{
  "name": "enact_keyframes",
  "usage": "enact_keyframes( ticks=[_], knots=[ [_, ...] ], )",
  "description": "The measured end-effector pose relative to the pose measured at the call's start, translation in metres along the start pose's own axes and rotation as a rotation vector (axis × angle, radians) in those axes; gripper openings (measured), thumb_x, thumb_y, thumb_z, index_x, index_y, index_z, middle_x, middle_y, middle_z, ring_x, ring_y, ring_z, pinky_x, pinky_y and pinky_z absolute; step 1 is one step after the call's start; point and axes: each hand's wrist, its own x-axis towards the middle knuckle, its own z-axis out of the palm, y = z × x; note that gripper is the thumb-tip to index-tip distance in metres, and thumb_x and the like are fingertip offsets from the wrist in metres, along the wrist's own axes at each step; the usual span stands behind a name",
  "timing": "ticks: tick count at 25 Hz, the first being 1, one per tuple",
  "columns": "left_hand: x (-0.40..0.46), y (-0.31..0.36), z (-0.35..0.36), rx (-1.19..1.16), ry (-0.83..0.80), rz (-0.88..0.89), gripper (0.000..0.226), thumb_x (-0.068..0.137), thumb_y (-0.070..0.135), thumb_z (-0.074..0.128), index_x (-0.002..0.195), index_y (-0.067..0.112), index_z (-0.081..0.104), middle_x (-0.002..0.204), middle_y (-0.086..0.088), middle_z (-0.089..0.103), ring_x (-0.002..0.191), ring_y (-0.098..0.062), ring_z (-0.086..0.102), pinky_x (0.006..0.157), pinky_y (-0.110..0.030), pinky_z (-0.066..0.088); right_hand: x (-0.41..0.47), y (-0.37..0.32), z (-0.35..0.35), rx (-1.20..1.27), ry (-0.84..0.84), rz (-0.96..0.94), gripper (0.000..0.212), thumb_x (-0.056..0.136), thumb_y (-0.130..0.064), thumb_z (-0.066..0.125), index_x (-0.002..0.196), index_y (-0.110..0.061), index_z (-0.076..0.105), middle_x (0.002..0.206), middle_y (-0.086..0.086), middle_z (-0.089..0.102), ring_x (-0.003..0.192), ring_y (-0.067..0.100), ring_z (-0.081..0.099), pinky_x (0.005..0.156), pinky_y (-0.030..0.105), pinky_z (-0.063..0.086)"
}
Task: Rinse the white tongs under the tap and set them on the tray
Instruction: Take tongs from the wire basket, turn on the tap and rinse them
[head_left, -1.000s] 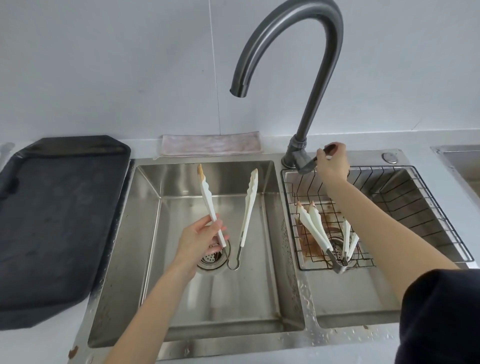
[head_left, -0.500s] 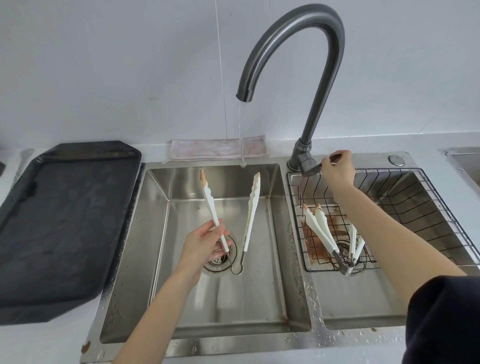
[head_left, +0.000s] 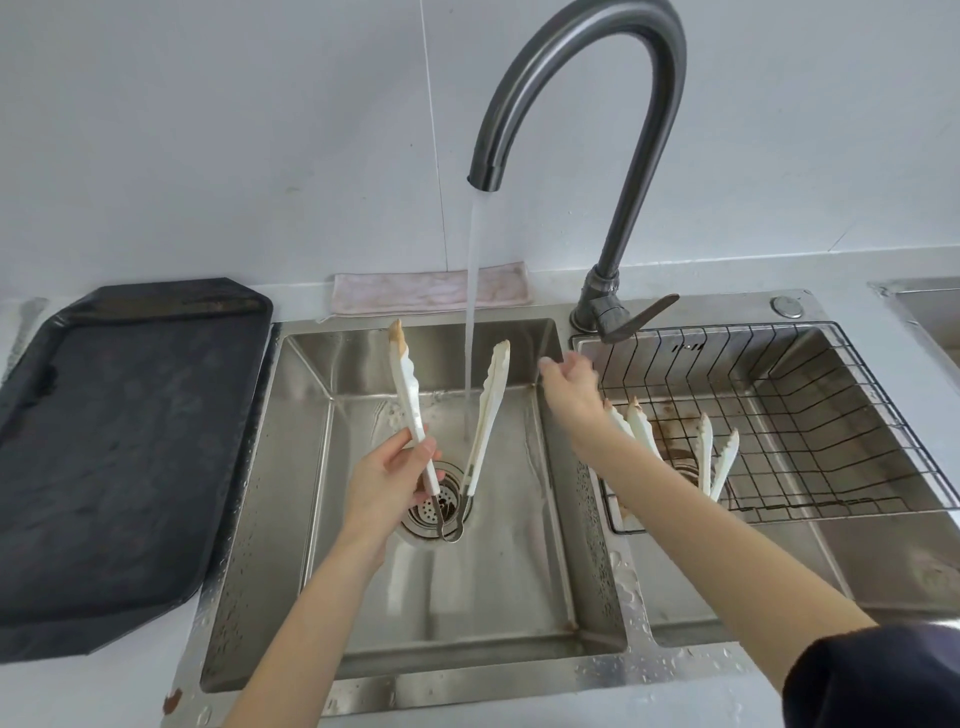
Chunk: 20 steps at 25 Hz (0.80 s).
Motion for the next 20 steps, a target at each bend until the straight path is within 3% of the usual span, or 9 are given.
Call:
enact_keyframes(
  ticks=[2, 3, 5, 10, 14, 16, 18, 20],
  knots=[
    [0.003, 0.0, -0.005, 0.06, 0.046, 0.042, 0.022, 0.088, 0.018, 0.059, 0.098, 0.034, 0.068, 0.076, 0.005, 0.07, 0.076, -0.026, 0.065, 0.075, -0.034, 0.058, 0.002, 0.002, 0.025, 0.215, -0.232, 0.163, 0.038, 0.099, -0.03, 0.033, 0.13, -0.012, 0.046, 0.125, 0.005, 0.052, 0.111, 0.02, 0.052, 0.102, 0.038, 0.039],
    [0.005, 0.001, -0.008, 0.1, 0.065, 0.065, 0.027, 0.087, 0.019, 0.06, 0.084, 0.044, 0.069, 0.07, 0.01, 0.071, 0.077, -0.031, 0.066, 0.08, -0.041, 0.057, 0.004, 0.0, 0.034, 0.342, -0.314, 0.24, 0.032, 0.099, -0.029, 0.032, 0.111, -0.014, 0.057, 0.109, 0.003, 0.058, 0.098, 0.018, 0.055, 0.094, 0.035, 0.041],
    [0.009, 0.005, -0.015, 0.171, 0.092, 0.101, 0.036, 0.086, 0.021, 0.061, 0.066, 0.051, 0.066, 0.068, 0.01, 0.072, 0.077, -0.035, 0.067, 0.086, -0.048, 0.054, 0.011, -0.002, 0.05, 0.454, -0.371, 0.324, 0.029, 0.097, -0.025, 0.032, 0.088, -0.015, 0.059, 0.089, 0.001, 0.059, 0.079, 0.016, 0.055, 0.079, 0.03, 0.043],
    [0.025, 0.009, -0.027, 0.333, 0.107, 0.177, 0.029, 0.081, 0.035, 0.063, 0.076, 0.062, 0.057, 0.087, 0.0, 0.073, 0.088, -0.024, 0.07, 0.087, -0.047, 0.053, 0.029, -0.003, 0.074, 0.528, -0.371, 0.393, 0.023, 0.097, -0.018, 0.031, 0.107, -0.008, 0.05, 0.084, 0.007, 0.057, 0.073, 0.019, 0.055, 0.064, 0.029, 0.047],
    [0.035, 0.005, -0.029, 0.326, 0.111, 0.132, 0.021, 0.083, 0.031, 0.064, 0.102, 0.039, 0.067, 0.093, -0.005, 0.073, 0.089, -0.027, 0.069, 0.089, -0.047, 0.052, 0.034, -0.001, 0.078, 0.522, -0.364, 0.418, 0.021, 0.095, -0.014, 0.034, 0.088, -0.009, 0.053, 0.079, 0.007, 0.055, 0.069, 0.019, 0.055, 0.063, 0.028, 0.047],
    [0.036, 0.001, -0.029, 0.24, 0.092, 0.065, 0.015, 0.085, 0.025, 0.062, 0.096, 0.034, 0.068, 0.088, -0.004, 0.073, 0.085, -0.028, 0.068, 0.086, -0.048, 0.054, 0.035, -0.001, 0.077, 0.533, -0.371, 0.43, 0.024, 0.094, -0.013, 0.035, 0.076, -0.01, 0.051, 0.072, 0.006, 0.052, 0.064, 0.019, 0.052, 0.061, 0.028, 0.046],
    [0.034, -0.001, -0.027, 0.092, 0.071, -0.039, 0.016, 0.089, 0.019, 0.056, 0.103, 0.021, 0.065, 0.082, -0.001, 0.069, 0.074, -0.022, 0.067, 0.073, -0.036, 0.06, 0.036, -0.003, 0.073, 0.549, -0.385, 0.421, 0.027, 0.093, -0.013, 0.036, 0.07, -0.011, 0.049, 0.066, 0.005, 0.051, 0.061, 0.018, 0.051, 0.06, 0.026, 0.044],
    [0.031, -0.002, -0.023, -0.009, 0.041, -0.106, 0.022, 0.092, 0.018, 0.052, 0.113, 0.019, 0.058, 0.085, 0.0, 0.069, 0.067, -0.013, 0.067, 0.057, -0.02, 0.058, 0.036, -0.007, 0.068, 0.553, -0.402, 0.406, 0.026, 0.093, -0.015, 0.04, 0.068, -0.012, 0.049, 0.06, 0.003, 0.051, 0.059, 0.016, 0.053, 0.058, 0.025, 0.045]
  ],
)
